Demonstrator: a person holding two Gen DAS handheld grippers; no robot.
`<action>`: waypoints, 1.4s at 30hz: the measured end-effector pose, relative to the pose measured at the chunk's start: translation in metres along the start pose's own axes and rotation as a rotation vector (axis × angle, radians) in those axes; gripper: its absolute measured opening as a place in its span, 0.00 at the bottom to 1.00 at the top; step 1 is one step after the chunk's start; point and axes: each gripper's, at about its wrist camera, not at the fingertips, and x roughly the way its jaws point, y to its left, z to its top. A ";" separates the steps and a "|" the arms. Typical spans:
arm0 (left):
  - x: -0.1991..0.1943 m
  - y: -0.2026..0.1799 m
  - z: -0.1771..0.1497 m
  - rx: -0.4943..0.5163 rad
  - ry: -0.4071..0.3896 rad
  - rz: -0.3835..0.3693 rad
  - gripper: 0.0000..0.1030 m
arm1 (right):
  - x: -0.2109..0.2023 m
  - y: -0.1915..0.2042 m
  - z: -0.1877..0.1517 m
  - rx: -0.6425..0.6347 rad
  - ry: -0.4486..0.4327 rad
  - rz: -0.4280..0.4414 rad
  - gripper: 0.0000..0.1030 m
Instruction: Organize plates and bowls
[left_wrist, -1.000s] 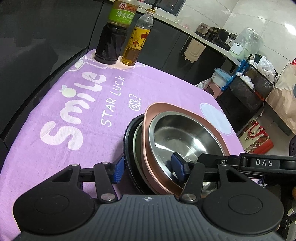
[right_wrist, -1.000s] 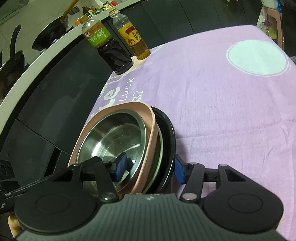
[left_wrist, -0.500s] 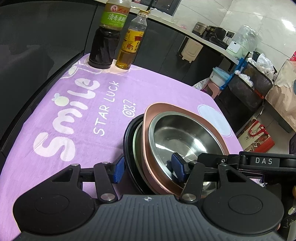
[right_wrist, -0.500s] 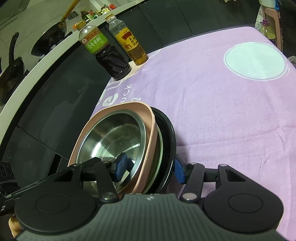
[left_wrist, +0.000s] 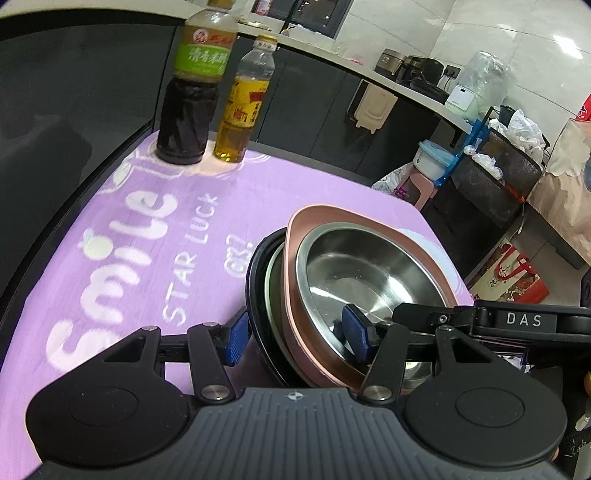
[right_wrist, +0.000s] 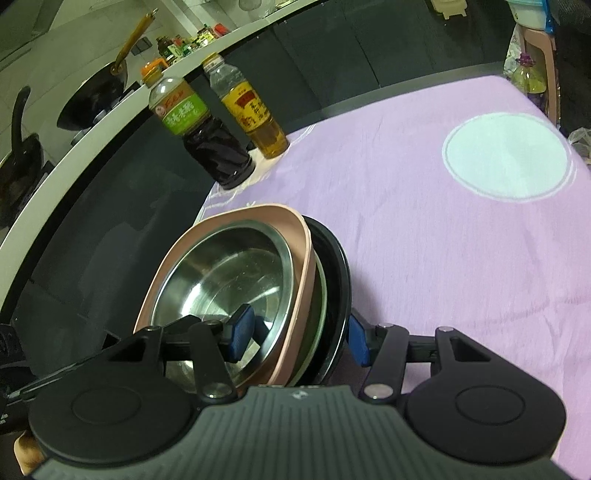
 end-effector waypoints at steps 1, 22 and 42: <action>0.003 -0.002 0.004 0.007 -0.005 -0.003 0.49 | 0.000 -0.001 0.004 0.001 -0.006 -0.003 0.53; 0.073 -0.004 0.061 0.041 -0.031 -0.021 0.49 | 0.037 -0.024 0.079 0.050 -0.042 -0.048 0.53; 0.114 0.008 0.073 0.055 -0.019 -0.010 0.49 | 0.071 -0.043 0.099 0.089 -0.020 -0.067 0.53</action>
